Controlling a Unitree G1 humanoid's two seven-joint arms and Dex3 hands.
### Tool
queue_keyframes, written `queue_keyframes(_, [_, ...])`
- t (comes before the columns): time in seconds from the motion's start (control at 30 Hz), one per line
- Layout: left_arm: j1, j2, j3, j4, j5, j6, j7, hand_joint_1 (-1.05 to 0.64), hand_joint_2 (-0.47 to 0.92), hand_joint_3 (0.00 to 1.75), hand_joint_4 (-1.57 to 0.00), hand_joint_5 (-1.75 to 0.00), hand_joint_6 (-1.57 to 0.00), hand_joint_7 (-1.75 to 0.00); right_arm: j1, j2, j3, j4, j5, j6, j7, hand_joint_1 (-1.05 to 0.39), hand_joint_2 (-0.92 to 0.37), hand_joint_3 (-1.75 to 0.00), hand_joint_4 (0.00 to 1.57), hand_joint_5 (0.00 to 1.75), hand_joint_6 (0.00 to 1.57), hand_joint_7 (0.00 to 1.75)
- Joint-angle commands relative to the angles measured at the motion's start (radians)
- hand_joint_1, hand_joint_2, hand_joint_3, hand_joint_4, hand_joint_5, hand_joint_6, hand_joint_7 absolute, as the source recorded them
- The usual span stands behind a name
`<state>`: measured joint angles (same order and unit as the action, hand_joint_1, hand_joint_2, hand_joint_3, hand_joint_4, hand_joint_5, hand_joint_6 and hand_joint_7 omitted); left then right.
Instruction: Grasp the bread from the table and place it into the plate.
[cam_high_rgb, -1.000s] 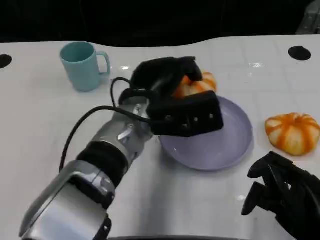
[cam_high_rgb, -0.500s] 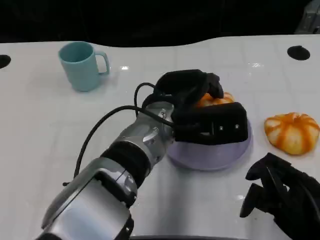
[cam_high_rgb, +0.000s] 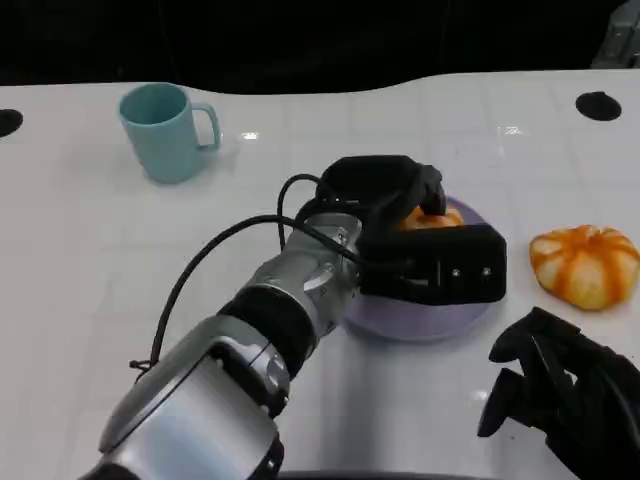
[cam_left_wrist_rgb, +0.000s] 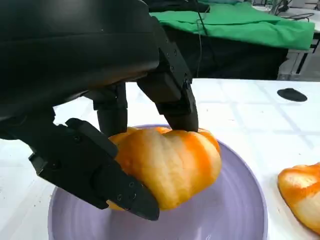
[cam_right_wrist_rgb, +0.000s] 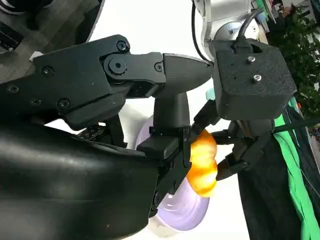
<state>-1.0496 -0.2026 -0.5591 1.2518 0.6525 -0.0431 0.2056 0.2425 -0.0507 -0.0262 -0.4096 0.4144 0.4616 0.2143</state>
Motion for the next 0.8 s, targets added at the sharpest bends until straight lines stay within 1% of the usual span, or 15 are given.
queue_keyframes(0.03, [-0.016,-0.002,0.029,0.017,-0.033,0.01,-0.05,-0.39,0.9,0.08,-0.62,-1.62,-0.73,-0.37,0.007,-0.005,-0.004,-0.021,0.004,0.002,-0.008,-0.44,-0.92,-0.43,0.6,1.75,0.47,1.6])
queue_keyframes(0.07, [-0.015,-0.003,0.046,0.02,-0.051,0.014,-0.079,-0.34,0.91,0.06,-0.57,-1.55,-0.66,-0.29,0.006,-0.005,-0.005,-0.018,0.005,-0.001,-0.006,-0.44,-0.92,-0.43,0.61,1.75,0.47,1.6])
queue_keyframes(0.1, [-0.017,-0.001,0.054,0.022,-0.063,0.017,-0.107,-0.31,0.91,0.08,-0.52,-1.45,-0.56,-0.2,0.006,-0.006,-0.005,-0.016,0.005,-0.003,-0.004,-0.44,-0.92,-0.43,0.61,1.75,0.47,1.6])
queue_keyframes(0.13, [-0.018,0.0,0.058,0.022,-0.067,0.02,-0.125,-0.32,0.92,0.15,-0.41,-1.11,-0.46,-0.1,0.006,-0.006,-0.006,-0.014,0.006,-0.005,-0.002,-0.44,-0.92,-0.43,0.61,1.75,0.47,1.6])
queue_keyframes(0.17, [-0.019,0.001,0.061,0.023,-0.07,0.022,-0.141,-0.33,0.92,0.17,-0.39,-0.96,-0.43,-0.07,0.006,-0.006,-0.006,-0.013,0.007,-0.007,-0.001,-0.44,-0.92,-0.43,0.61,1.75,0.47,1.6])
queue_keyframes(0.2, [-0.02,0.004,0.055,0.023,-0.066,0.026,-0.153,-0.37,0.92,0.19,-0.29,-0.75,-0.39,-0.04,0.006,-0.006,-0.007,-0.013,0.006,-0.007,-0.001,-0.45,-0.92,-0.43,0.61,1.75,0.47,1.6])
queue_keyframes(0.23, [-0.021,0.005,0.052,0.023,-0.062,0.029,-0.161,-0.43,0.92,0.2,-0.24,-0.53,-0.35,-0.02,0.006,-0.006,-0.007,-0.014,0.006,-0.007,-0.002,-0.45,-0.92,-0.42,0.61,1.75,0.47,1.6])
queue_keyframes(0.27, [-0.021,0.006,0.049,0.023,-0.06,0.031,-0.166,-0.45,0.92,0.21,-0.23,-0.44,-0.33,-0.01,0.006,-0.006,-0.007,-0.014,0.005,-0.007,-0.002,-0.45,-0.92,-0.42,0.61,1.75,0.47,1.61])
queue_keyframes(0.33, [-0.028,0.007,0.03,0.027,-0.041,0.049,-0.186,-0.5,0.92,0.21,-0.2,-0.36,-0.3,0.0,0.005,-0.007,-0.006,-0.02,0.005,0.002,-0.008,-0.44,-0.92,-0.42,0.61,1.75,0.47,1.61])
queue_keyframes(0.5, [-0.034,0.014,-0.002,0.029,-0.015,0.055,-0.229,-0.64,0.92,0.22,-0.15,-0.29,-0.25,0.0,0.003,-0.007,-0.007,-0.009,0.005,-0.011,0.0,-0.44,-0.92,-0.42,0.62,1.75,0.47,1.61])
queue_keyframes(0.57, [-0.04,0.02,-0.017,0.029,-0.003,0.055,-0.247,-0.71,0.92,0.28,-0.1,-0.26,-0.22,0.0,0.001,-0.006,-0.009,-0.006,0.008,-0.011,0.001,-0.44,-0.92,-0.42,0.62,1.75,0.49,1.61])
queue_keyframes(0.67, [-0.047,0.027,-0.021,0.025,0.0,0.056,-0.276,-0.74,0.92,0.32,-0.06,-0.24,-0.2,0.0,0.0,-0.006,-0.011,-0.005,0.007,-0.01,-0.001,-0.45,-0.92,-0.41,0.63,1.75,0.49,1.61])
queue_keyframes(0.7, [-0.053,0.034,-0.013,0.022,-0.01,0.055,-0.311,-0.75,0.92,0.32,-0.05,-0.23,-0.19,0.0,-0.001,-0.007,-0.011,-0.005,0.005,-0.009,-0.003,-0.45,-0.92,-0.41,0.63,1.75,0.49,1.61])
queue_keyframes(0.73, [-0.058,0.04,-0.007,0.019,-0.017,0.054,-0.338,-0.78,0.92,0.34,-0.02,-0.17,-0.15,0.0,-0.001,-0.007,-0.011,-0.005,0.004,-0.009,-0.004,-0.45,-0.92,-0.41,0.63,1.75,0.49,1.61])
queue_keyframes(0.8, [-0.062,0.044,0.001,0.015,-0.023,0.054,-0.364,-0.79,0.92,0.35,0.0,-0.14,-0.13,0.0,-0.002,-0.008,-0.01,-0.005,0.003,-0.009,-0.004,-0.46,-0.92,-0.41,0.63,1.75,0.49,1.61])
